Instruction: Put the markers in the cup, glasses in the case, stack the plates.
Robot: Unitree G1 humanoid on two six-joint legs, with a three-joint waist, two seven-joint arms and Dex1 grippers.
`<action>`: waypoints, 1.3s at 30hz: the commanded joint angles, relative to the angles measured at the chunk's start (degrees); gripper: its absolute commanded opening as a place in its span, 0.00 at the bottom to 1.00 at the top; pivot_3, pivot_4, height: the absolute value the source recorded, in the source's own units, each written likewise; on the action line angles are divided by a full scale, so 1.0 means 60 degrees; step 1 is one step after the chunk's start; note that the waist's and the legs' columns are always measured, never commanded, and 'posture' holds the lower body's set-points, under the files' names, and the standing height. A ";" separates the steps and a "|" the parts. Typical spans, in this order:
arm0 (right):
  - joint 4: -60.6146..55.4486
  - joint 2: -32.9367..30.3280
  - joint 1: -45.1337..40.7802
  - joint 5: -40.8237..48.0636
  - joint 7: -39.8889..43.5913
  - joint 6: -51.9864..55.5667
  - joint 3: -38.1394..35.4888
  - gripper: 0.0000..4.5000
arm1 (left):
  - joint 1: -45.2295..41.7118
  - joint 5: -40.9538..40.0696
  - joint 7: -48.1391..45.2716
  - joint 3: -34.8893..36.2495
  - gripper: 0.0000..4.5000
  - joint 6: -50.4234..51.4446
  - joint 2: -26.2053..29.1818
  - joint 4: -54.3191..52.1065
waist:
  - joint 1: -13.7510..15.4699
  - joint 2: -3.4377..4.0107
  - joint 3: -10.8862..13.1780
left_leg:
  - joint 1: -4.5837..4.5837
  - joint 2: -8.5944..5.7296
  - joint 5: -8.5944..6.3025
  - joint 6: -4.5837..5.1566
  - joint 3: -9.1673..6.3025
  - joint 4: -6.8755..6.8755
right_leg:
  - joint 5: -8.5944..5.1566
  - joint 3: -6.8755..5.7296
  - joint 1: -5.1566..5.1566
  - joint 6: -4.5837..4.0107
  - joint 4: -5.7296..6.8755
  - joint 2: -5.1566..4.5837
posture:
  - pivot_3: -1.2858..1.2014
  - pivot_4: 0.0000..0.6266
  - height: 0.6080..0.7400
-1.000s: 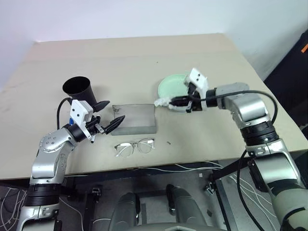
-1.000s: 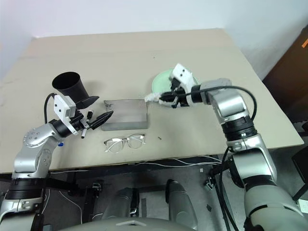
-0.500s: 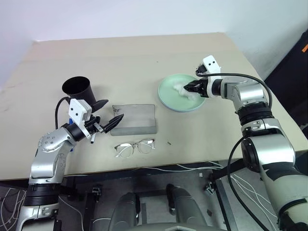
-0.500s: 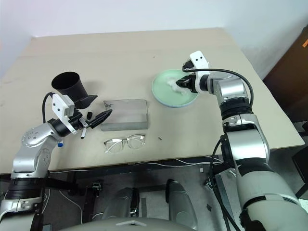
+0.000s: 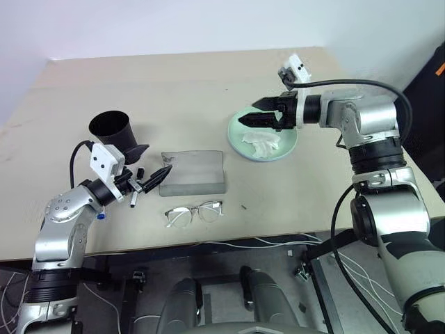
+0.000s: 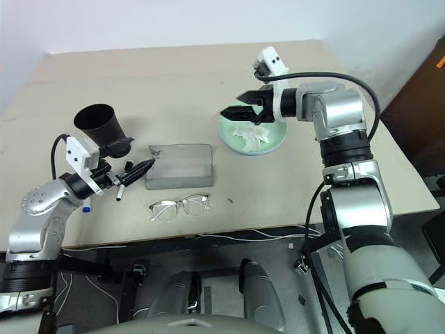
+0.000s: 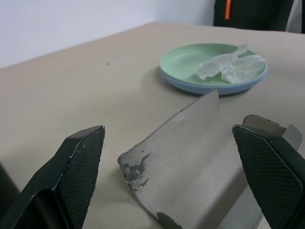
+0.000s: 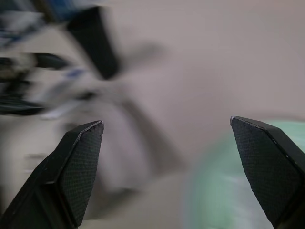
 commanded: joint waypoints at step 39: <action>0.0847 0.2846 -0.0467 -0.1591 0.2557 -0.1288 0.5591 0.96 | 0.1571 -0.0733 -0.4073 0.1219 1.00 -0.0835 0.2210 0.0485 | -0.0016 -0.0002 -0.0002 | -0.0132 0.0070 -0.0002 -0.0007 0.0042 -0.0014 | -0.0008 -0.0032 -0.0159 -0.0075 0.0026 0.0019 | 0.52 0.24 0.95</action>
